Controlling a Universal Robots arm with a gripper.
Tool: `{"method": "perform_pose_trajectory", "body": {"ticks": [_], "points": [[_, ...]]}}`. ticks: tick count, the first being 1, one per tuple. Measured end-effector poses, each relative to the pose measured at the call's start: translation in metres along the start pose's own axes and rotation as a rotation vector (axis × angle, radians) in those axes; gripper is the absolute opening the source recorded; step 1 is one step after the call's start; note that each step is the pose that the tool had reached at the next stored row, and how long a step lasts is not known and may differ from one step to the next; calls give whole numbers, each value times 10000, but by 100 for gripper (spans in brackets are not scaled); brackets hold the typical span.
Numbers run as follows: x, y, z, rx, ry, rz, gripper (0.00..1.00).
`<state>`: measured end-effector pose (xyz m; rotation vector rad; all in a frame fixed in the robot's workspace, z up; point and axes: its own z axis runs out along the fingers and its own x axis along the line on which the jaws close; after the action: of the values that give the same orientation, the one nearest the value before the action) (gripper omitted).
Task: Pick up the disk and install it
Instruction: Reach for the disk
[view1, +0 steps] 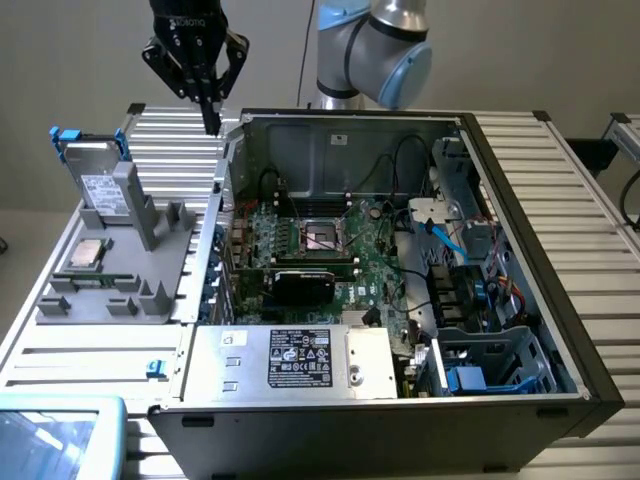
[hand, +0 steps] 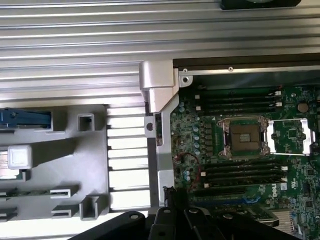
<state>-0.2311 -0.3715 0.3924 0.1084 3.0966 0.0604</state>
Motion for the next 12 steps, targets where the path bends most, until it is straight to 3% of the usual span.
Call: {"method": "perform_pose_trajectory", "body": {"ticks": [12], "points": [[554,88,-17,106,177,3,11]]}}
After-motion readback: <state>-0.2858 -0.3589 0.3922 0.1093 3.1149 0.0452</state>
